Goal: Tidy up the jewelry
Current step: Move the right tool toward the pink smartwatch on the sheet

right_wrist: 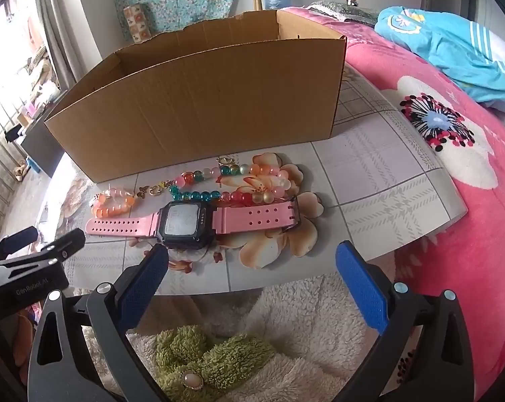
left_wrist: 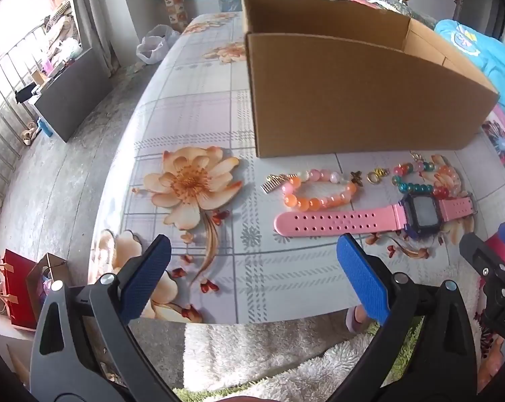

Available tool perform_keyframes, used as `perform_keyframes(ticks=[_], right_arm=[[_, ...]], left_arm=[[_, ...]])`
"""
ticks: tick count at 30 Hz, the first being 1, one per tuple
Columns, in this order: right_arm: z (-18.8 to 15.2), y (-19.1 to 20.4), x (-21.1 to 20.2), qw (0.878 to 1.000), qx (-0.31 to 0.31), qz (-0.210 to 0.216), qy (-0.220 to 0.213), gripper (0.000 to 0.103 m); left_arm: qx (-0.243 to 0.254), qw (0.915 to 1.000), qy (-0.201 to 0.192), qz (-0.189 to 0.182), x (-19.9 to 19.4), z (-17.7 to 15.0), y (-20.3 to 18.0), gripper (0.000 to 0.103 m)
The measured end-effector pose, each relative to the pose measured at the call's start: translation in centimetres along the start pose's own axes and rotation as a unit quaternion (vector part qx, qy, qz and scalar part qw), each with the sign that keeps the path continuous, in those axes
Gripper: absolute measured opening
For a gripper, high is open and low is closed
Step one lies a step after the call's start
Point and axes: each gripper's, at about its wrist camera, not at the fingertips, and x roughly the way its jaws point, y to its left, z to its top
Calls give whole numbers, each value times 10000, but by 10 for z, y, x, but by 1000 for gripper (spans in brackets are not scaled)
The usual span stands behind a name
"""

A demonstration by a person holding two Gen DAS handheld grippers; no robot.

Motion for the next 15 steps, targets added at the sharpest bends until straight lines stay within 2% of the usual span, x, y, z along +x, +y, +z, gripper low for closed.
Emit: perform_keyframes(ticks=[4, 8, 9, 12, 15], right_arm=[[2, 6, -1, 9996, -245, 103, -125, 98], [6, 17, -3, 9971, -645, 230, -327, 98], [7, 20, -4, 9962, -733, 292, -364, 98], [8, 26, -3, 9915, -1104, 508, -464, 98], [8, 35, -2, 9832, -1628, 605, -555, 98]], left_arm=[[-51, 9997, -200, 94, 2, 5, 8, 96], [-104, 9996, -151, -217, 2, 2, 26, 96], [-126, 9993, -48, -336, 4, 0, 31, 96], [-145, 9952, -208, -946, 2, -4, 37, 96], [-252, 9845, -371, -1698, 1, -9, 45, 96]])
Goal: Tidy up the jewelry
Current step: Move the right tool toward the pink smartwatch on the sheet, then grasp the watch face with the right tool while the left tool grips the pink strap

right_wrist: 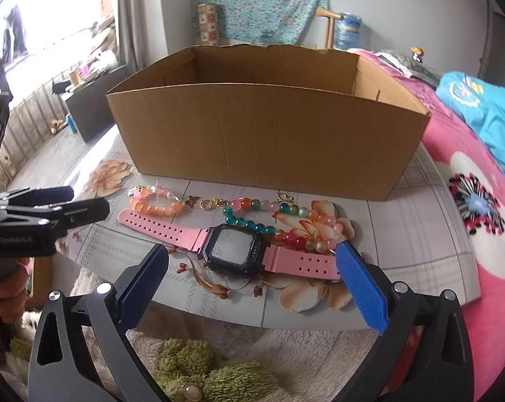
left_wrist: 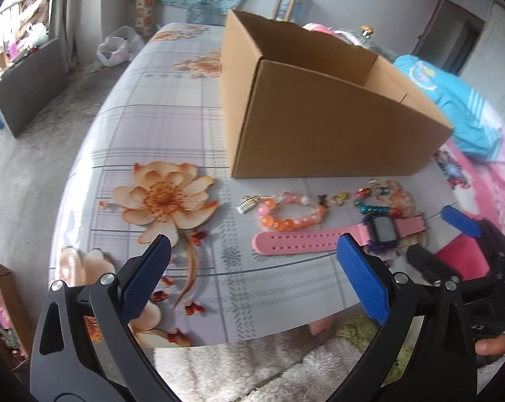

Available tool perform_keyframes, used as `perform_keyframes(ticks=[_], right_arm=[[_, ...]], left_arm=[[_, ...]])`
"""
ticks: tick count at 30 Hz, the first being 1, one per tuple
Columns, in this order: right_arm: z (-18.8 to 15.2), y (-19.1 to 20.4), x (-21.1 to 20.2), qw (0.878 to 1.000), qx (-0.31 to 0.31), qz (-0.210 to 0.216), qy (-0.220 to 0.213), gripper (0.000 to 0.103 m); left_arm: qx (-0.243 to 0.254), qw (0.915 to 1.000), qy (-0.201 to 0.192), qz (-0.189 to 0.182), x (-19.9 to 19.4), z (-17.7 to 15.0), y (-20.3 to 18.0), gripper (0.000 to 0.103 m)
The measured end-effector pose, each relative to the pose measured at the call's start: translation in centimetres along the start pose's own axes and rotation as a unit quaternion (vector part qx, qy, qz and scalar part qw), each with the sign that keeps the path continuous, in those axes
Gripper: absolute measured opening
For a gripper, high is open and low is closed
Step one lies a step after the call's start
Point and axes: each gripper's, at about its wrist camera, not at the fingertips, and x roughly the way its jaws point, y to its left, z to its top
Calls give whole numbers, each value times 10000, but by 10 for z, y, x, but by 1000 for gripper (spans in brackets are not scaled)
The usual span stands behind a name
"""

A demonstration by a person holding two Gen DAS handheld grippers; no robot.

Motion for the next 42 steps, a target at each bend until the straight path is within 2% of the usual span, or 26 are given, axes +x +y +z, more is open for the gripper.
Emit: perform_keyframes(ticks=[2, 3, 5, 7, 11, 15, 19, 20, 22, 26, 29, 34, 39, 42], right_arm=[[2, 4, -1, 9994, -324, 127, -58, 97], [3, 5, 0, 9988, -458, 181, -70, 97], [5, 8, 1, 9970, -715, 298, -40, 92], [5, 10, 6, 9948, -947, 369, 97, 82], [5, 16, 15, 9888, -1383, 422, 368, 69], [7, 20, 21, 9818, -1756, 440, 567, 64], [5, 22, 31, 9739, -2052, 484, 847, 61], [5, 23, 34, 9719, -2100, 533, 915, 61], [5, 21, 38, 9689, -2160, 635, 1027, 59], [13, 10, 44, 9641, -2086, 1044, 1270, 53], [20, -2, 51, 9576, -1992, 1436, 1508, 53], [40, -26, 65, 9429, -1823, 2087, 1849, 52], [54, -54, 77, 9255, -1561, 2729, 2111, 52], [54, -66, 81, 9165, -1446, 3003, 2211, 51]], left_arm=[[-57, 9993, -287, -223, -6, 1, -5, 96], [-57, 9993, -307, -208, -7, 1, -5, 96], [-31, 9995, -248, -196, -3, 5, -4, 96], [-52, 9995, -186, -242, 3, 8, -4, 96], [-58, 9993, -52, -374, 3, 4, -2, 96], [261, 9990, -178, -308, 1, 0, -9, 96], [831, 9958, -324, -185, -1, -3, -24, 95], [1025, 9937, -422, -154, -2, -5, -29, 93], [1355, 9889, -591, -156, -4, -9, -41, 83], [1798, 9822, -495, -214, 1, -16, -57, 63], [2096, 9765, -451, -236, 4, -19, -66, 59], [2879, 9556, -598, 184, 13, -27, -94, 55], [3573, 9312, -378, 618, 37, -35, -116, 38], [3792, 9217, -350, 736, 45, -37, -125, 37]])
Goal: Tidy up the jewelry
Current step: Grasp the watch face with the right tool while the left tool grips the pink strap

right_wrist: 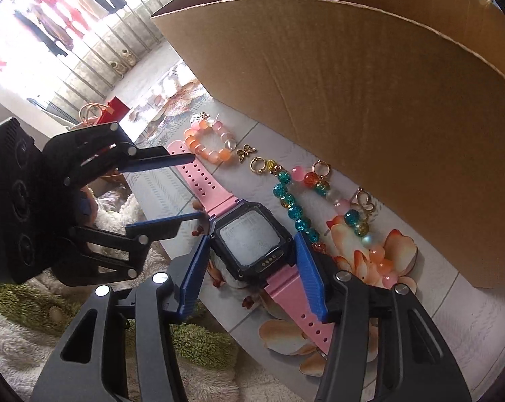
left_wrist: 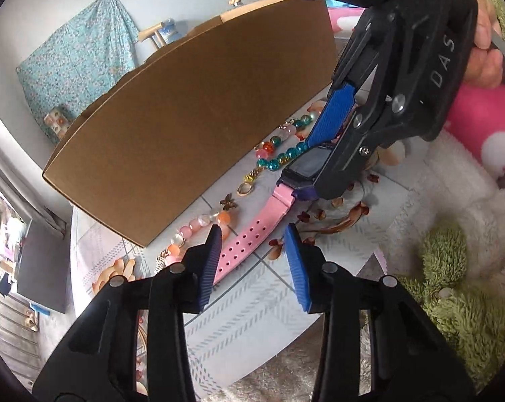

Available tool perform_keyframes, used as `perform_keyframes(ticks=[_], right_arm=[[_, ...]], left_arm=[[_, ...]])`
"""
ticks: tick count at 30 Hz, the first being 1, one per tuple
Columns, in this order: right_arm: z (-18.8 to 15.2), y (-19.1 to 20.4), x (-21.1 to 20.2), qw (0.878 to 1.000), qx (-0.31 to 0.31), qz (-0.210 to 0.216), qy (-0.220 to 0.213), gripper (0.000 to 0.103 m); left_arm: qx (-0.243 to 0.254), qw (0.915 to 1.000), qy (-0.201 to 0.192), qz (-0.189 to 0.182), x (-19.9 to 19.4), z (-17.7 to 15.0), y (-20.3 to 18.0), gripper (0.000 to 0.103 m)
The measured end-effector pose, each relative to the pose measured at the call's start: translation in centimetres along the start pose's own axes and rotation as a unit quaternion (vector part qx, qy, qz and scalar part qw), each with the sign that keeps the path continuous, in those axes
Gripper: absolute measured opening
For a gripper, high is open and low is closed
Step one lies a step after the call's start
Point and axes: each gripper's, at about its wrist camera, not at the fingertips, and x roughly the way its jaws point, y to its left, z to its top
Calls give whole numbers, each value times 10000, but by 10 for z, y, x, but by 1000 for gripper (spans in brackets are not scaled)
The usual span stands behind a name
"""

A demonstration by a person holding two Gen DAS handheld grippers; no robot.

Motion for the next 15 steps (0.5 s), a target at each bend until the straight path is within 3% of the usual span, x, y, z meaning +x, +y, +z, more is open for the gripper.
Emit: perform_keyframes(ticks=[4, 6, 8, 15], right_arm=[[10, -32, -15, 9998, 80, 187, 18, 43], [9, -41, -18, 9994, 164, 307, -47, 42], [4, -41, -19, 9995, 128, 278, -115, 42], [-5, -20, -19, 9994, -211, -148, -251, 42]], left_arm=[[119, 9999, -6, 21, 4, 7, -4, 31], [84, 10000, 8, -45, 6, 9, -5, 16], [110, 9999, -7, -71, 5, 7, -6, 12], [297, 9995, -30, 64, 0, 6, -20, 12]])
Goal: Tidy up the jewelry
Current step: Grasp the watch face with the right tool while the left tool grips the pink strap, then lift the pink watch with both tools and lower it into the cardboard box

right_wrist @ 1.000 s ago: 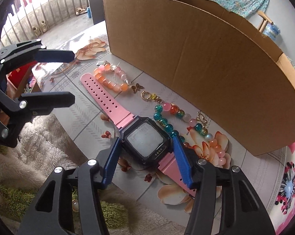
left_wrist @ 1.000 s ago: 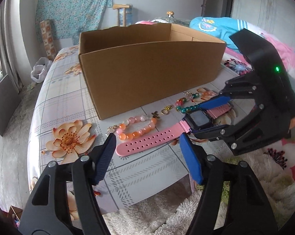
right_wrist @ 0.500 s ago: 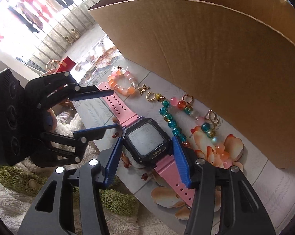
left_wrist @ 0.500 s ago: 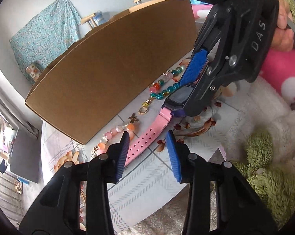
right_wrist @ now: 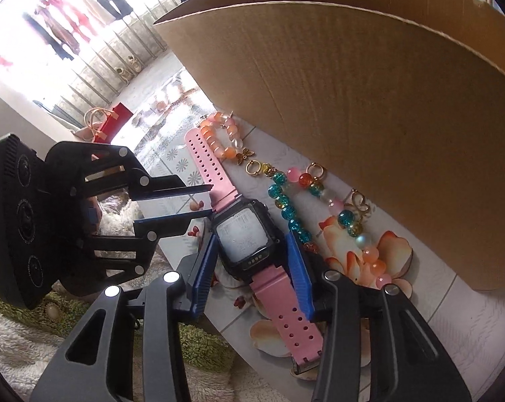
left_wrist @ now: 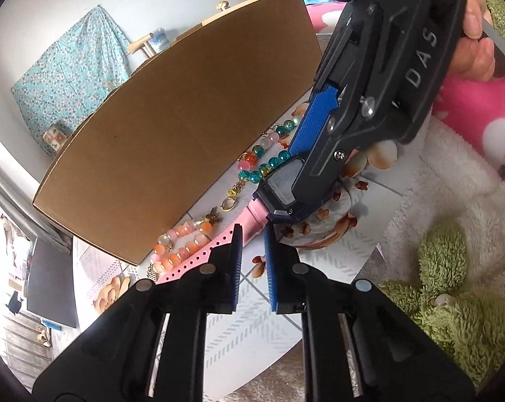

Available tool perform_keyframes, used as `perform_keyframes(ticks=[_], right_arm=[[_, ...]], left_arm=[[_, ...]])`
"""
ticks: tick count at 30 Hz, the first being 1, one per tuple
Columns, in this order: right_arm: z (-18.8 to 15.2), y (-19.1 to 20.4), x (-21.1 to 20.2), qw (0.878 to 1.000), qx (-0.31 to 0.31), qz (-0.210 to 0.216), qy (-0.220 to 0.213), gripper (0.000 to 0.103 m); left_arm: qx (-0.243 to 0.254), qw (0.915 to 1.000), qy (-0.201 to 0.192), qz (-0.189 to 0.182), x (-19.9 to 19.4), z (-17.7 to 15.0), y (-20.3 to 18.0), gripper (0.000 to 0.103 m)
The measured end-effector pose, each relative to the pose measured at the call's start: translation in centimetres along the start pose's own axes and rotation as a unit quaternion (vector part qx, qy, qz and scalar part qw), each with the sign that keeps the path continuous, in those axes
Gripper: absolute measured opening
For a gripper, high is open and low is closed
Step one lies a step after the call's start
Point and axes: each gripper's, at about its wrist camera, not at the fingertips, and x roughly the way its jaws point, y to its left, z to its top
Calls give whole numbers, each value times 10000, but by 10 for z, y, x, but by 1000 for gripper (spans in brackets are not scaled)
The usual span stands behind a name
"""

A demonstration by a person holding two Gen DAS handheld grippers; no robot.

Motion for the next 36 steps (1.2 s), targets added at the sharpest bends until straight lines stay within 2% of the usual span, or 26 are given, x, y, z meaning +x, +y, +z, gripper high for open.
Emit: perform_keyframes(ticks=[3, 7, 9, 12, 14, 16, 19, 23, 26, 28, 29, 30, 33, 36], right_arm=[[0, 17, 1, 9978, -458, -468, 70, 46], [-5, 40, 8, 9859, -1186, -1172, 173, 50], [-3, 42, 7, 9840, -1224, -1286, 160, 50], [-1, 35, 5, 9883, -1043, -1089, 212, 48], [1, 26, 2, 9947, -751, -658, 227, 47], [3, 9, -4, 9987, -412, -142, 250, 47], [2, -11, -9, 9986, -149, 407, 299, 47], [-2, -17, -7, 9956, -109, 837, 398, 47], [0, -16, -2, 9940, -162, 986, 453, 47], [0, 0, 5, 9934, -243, 1016, 473, 47], [5, 15, 8, 9935, -269, 995, 472, 47], [5, 17, 9, 9939, -281, 965, 459, 47], [2, 21, 7, 9963, -296, 730, 339, 47], [-5, 23, -1, 9985, -224, 463, 169, 47]], left_arm=[[-118, 9999, -14, -89, -3, 4, -3, 12], [-458, 9983, -21, -367, -4, 1, 6, 12], [-654, 9965, -28, -520, -5, 1, 11, 12], [-716, 9963, -126, -459, -14, -1, 13, 13], [-630, 9971, -179, -391, -21, -3, 7, 13], [-500, 9981, -126, -333, -23, -8, 10, 19], [-203, 9996, -94, -172, -28, -13, -3, 23], [91, 9999, -116, -55, -33, -17, -22, 29], [162, 9998, -68, 49, -33, -17, -32, 29], [91, 9999, -59, 35, -33, -16, -34, 29], [19, 10000, -58, 12, -34, -15, -32, 23], [-52, 10000, -17, -42, -33, -15, -30, 13], [-250, 9996, 52, -129, -31, -12, -23, 8], [-613, 9973, 126, -388, -34, -11, -11, 6]])
